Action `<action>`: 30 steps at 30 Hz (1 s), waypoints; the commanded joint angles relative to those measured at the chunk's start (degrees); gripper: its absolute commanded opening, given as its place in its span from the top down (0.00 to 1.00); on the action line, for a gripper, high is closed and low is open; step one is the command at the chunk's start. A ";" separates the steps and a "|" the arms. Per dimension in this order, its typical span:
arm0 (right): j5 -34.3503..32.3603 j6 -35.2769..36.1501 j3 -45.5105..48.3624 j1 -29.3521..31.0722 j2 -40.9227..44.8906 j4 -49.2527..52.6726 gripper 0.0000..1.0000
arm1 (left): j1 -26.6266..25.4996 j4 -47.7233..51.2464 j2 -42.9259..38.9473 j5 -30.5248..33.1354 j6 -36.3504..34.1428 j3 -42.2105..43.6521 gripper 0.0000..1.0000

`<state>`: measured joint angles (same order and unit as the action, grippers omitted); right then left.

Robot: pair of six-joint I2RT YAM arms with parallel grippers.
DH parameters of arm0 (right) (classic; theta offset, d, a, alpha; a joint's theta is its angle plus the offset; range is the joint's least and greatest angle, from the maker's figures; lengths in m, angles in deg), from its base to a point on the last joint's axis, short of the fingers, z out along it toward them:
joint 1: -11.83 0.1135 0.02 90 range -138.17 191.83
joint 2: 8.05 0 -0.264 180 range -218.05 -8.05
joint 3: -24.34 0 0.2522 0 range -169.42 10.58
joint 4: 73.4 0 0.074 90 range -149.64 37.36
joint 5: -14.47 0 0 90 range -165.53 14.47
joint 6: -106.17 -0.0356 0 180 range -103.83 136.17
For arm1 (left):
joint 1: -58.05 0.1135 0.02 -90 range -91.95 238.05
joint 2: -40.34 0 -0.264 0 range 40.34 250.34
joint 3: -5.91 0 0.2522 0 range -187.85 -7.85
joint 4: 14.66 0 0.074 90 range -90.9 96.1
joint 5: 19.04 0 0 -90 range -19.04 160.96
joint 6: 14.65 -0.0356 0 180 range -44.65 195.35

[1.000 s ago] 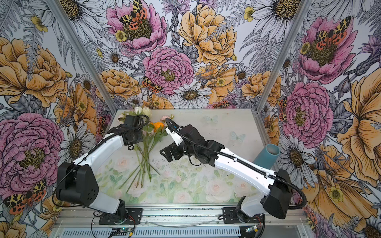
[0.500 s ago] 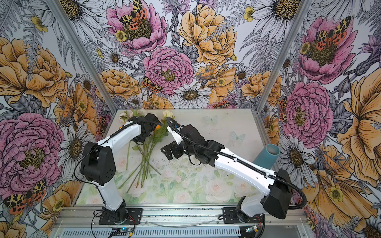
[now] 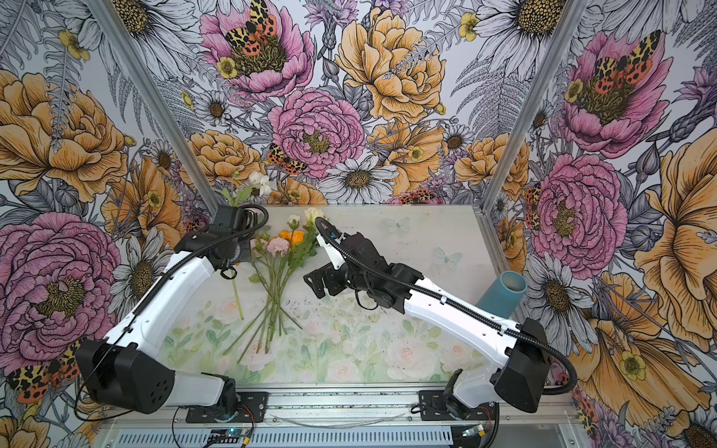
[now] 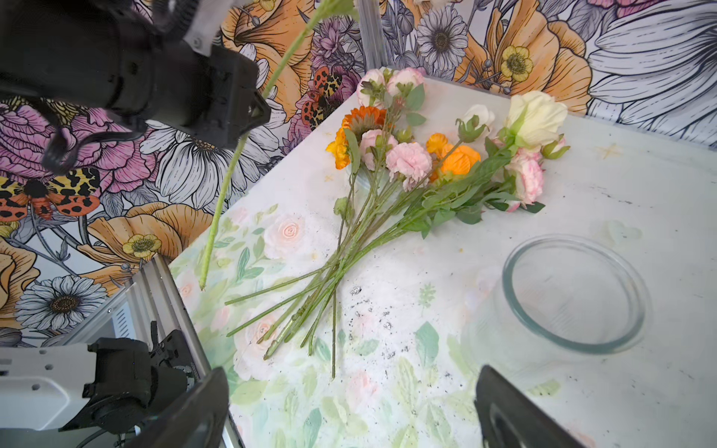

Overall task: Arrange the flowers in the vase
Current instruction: 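Lift the white-flowered stem upright with the left gripper, then close the right gripper on the white stem while the left gripper opens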

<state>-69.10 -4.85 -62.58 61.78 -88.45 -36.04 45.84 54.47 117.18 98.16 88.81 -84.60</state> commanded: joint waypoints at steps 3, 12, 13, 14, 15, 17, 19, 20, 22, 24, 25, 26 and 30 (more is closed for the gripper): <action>6.26 -3.13 -1.59 -4.20 -0.28 -4.39 0.03 | -2.77 -19.63 -10.26 -12.68 0.34 8.89 1.00; 14.34 -1.93 -10.60 -7.24 -4.07 -7.56 0.03 | -6.03 -48.09 -23.43 -33.49 3.41 22.73 1.00; 15.35 -2.13 -11.75 -7.24 -4.93 -8.41 0.03 | -7.33 -48.21 -23.34 -33.57 2.90 22.05 1.00; 15.68 -2.43 -12.89 -7.20 -5.68 -9.04 0.03 | -8.51 -47.90 -22.92 -33.89 2.42 21.01 1.00; 15.92 -2.60 -13.79 -7.15 -6.30 -9.45 0.03 | -9.24 -47.69 -22.35 -34.81 2.26 20.07 1.00; 16.31 -2.54 -15.90 -7.15 -7.52 -10.15 0.03 | -10.77 -48.44 -21.08 -38.13 2.37 18.62 1.00; 16.06 -2.49 -17.98 -7.15 -8.72 -10.22 0.03 | -12.94 -50.85 -20.55 -39.22 2.21 18.50 1.00; 15.96 -2.46 -19.04 -7.15 -9.27 -10.30 0.03 | -14.58 -51.67 -20.29 -38.57 1.88 18.29 1.00; 15.22 -2.45 -20.74 -7.13 -10.08 -10.28 0.04 | -16.85 -52.09 -19.42 -37.88 1.14 17.40 1.00; 14.60 -2.28 -22.06 -7.15 -10.54 -10.24 0.03 | -18.42 -52.32 -18.76 -37.22 0.98 16.74 1.00; 14.24 -2.19 -22.54 -7.15 -10.64 -10.25 0.04 | -19.08 -52.83 -18.73 -37.04 0.99 16.80 1.00; 14.00 -2.10 -22.86 -7.15 -10.70 -10.33 0.04 | -19.57 -53.13 -18.65 -36.63 1.01 16.87 1.00; 13.61 -2.10 -23.60 -7.24 -10.90 -10.33 0.11 | -20.75 -54.44 -19.18 -34.31 0.91 17.70 1.00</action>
<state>-54.82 -6.90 -84.33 54.51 -98.79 -45.44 25.76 3.59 98.62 62.76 90.75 -66.20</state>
